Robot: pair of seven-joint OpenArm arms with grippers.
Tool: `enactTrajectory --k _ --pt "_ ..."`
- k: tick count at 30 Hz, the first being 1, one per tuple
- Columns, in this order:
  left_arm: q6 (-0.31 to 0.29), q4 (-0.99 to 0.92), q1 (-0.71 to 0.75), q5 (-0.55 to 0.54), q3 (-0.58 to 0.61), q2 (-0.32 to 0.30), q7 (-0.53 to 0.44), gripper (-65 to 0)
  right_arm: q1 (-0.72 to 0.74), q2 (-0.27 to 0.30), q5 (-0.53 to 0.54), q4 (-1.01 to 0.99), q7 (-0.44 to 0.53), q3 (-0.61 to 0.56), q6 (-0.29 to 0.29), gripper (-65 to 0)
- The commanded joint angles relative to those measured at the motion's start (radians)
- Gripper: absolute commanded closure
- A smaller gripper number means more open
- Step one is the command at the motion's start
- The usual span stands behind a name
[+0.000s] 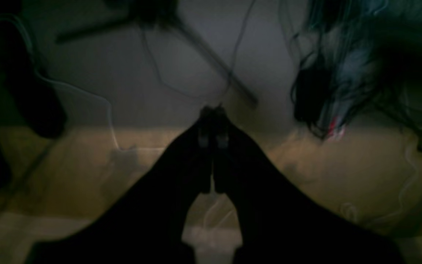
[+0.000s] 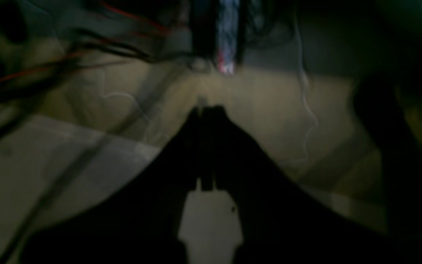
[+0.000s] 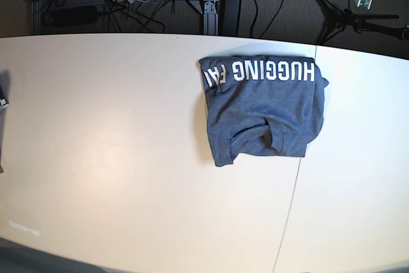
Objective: Fold the T-shirt properly
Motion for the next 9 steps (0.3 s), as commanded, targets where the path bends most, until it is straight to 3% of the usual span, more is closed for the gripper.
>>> enactTrajectory --k 1,4,9 --pt "0.030 -0.056 -0.032 0.005 0.044 -0.008 -0.024 0.0 0.026 0.003 -0.010 -0.050 -0.002 0.003 -0.021 0.0" --pt "0.058 -0.219 -0.149 -0.001 0.171 0.036 -0.070 0.0 0.134 0.003 -0.023 -0.223 -0.002 0.003 -0.023 0.0" --pt "0.061 -0.352 -0.280 0.036 0.301 0.154 -0.009 0.0 0.264 0.000 -0.024 -0.351 -0.003 0.003 -0.023 0.0"
